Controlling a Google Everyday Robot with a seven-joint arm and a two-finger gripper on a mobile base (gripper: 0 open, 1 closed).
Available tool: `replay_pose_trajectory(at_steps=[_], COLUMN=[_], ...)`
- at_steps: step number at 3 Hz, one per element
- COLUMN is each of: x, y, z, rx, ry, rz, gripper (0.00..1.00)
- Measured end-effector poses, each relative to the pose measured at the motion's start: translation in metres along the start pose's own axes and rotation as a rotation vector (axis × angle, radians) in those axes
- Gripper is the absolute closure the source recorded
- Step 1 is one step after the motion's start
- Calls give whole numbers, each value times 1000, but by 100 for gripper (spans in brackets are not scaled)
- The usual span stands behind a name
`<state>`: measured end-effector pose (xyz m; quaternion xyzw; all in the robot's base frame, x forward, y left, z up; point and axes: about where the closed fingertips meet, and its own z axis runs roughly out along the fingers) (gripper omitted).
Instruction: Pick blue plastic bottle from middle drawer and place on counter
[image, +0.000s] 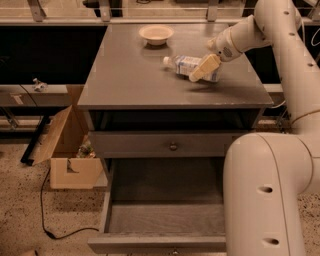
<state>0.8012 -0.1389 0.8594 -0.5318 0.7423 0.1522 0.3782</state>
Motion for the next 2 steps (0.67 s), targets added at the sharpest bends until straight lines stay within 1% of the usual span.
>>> replay_pose_trajectory(at_steps=[1,2], x=[-1,-4], y=[-5,-15], z=[-17,-65], rx=[20,100], ry=[-10,-9], rz=[-15,-65], gripper=[0,0])
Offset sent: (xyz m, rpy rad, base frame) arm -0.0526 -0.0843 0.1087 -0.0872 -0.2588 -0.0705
